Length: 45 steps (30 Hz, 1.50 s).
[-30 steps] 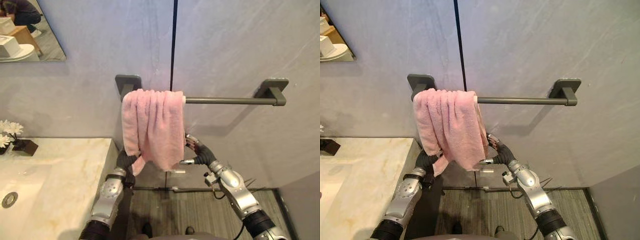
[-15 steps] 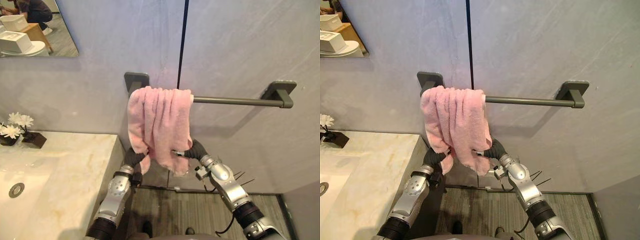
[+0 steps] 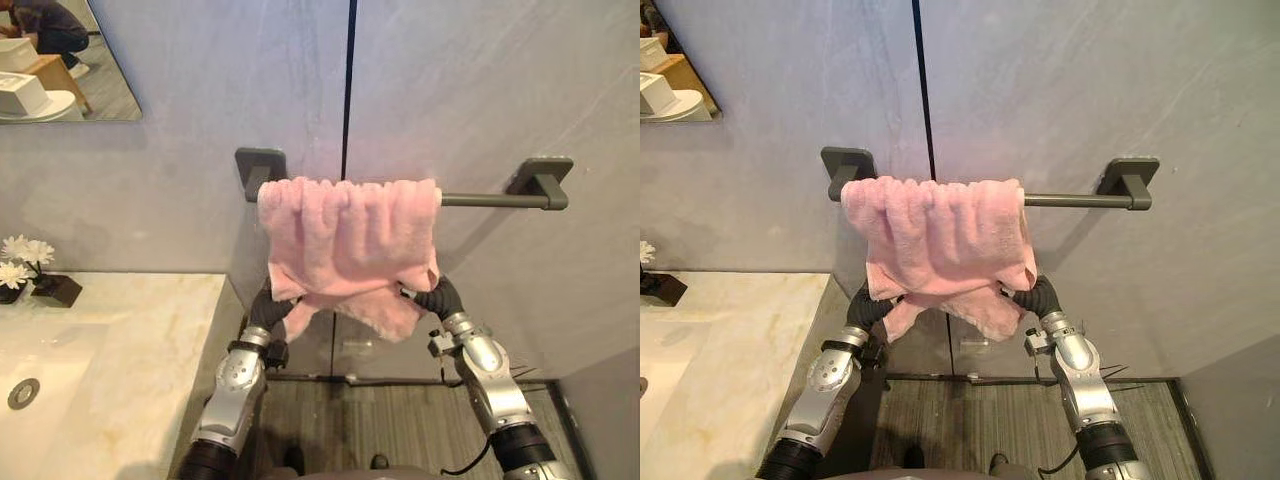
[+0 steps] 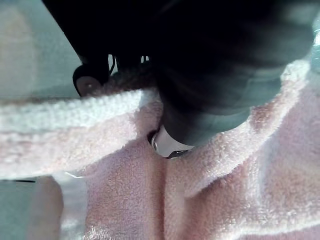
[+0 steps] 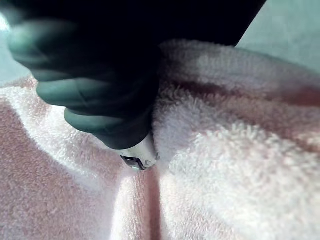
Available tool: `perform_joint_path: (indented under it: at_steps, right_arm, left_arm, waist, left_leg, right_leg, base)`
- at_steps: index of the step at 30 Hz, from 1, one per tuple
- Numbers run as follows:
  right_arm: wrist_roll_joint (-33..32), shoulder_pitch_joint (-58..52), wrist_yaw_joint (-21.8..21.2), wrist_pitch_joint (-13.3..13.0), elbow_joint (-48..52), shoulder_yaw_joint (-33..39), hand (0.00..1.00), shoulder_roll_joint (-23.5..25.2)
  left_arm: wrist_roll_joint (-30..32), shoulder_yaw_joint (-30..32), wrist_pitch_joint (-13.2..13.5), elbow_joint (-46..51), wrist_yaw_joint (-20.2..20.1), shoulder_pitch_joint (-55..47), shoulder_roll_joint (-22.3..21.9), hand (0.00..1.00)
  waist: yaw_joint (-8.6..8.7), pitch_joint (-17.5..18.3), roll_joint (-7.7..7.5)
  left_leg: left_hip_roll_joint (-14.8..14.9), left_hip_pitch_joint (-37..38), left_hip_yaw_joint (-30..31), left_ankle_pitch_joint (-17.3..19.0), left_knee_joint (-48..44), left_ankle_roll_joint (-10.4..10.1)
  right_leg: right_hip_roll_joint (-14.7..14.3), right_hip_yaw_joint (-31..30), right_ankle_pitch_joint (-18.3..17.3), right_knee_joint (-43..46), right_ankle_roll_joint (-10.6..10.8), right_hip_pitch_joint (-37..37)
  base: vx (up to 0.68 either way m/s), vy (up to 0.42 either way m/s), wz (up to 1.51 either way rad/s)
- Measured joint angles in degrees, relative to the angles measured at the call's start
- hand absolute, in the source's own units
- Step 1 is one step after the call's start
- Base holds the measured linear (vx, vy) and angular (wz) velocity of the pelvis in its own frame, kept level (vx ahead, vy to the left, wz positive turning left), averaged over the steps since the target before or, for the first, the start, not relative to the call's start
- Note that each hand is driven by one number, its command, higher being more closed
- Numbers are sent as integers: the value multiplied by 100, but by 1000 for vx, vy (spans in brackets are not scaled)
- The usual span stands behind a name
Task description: Organize washtable
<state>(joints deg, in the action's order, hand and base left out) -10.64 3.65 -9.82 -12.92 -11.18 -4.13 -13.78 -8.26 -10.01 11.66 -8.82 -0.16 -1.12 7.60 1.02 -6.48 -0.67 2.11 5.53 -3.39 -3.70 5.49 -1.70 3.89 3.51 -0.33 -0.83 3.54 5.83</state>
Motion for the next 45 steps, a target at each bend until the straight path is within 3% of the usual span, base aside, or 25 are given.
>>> perform_joint_path:
  at_steps: [10, 14, 25, 36, 45]
  right_arm:
    - [2, -319, 0, -28, 140, 399, 100, 228]
    - [2, -352, 0, -31, 139, 566, 100, 229]
    - [1, -350, 1, -35, 80, 642, 100, 242]
    - [173, -270, 143, -61, -507, 681, 100, 546]
    - [178, -84, 217, -224, -1053, 774, 100, 807]
  left_arm:
    - [2, -83, 0, 194, -120, -47, -92, 100]
    - [0, -86, -2, 192, -141, -57, -296, 100]
    - [0, -86, -6, 37, -244, -76, -317, 100]
    - [-8, -82, -16, -565, -244, -276, -463, 100]
    - [-13, -58, -8, -883, -244, -231, -493, 100]
  waist:
    - [129, 1, 1]
    - [137, 2, 3]
    - [160, 3, 8]
    - [253, 67, 140]
    - [302, 71, 148]
  left_leg:
    - [-5, 9, -104, 25, 34, 12]
    - [-9, -17, -152, 35, 4, 13]
    - [-27, -17, -111, 36, 8, 18]
    - [-70, -49, -48, 33, 6, 18]
    - [-64, -10, -68, 36, 40, 16]
  right_leg:
    - [14, -93, -2, 5, 17, -46]
    - [5, -152, -3, 44, 22, -114]
    - [12, -105, -12, 63, 35, -106]
    - [15, -37, -13, 48, 34, -102]
    - [14, -51, -15, 50, 32, -94]
  base:
    - [-24, -4, -6]
    - [2, -1, -6]
    - [-10, -3, 2]
    - [-4, -2, 3]
    - [-3, -2, 0]
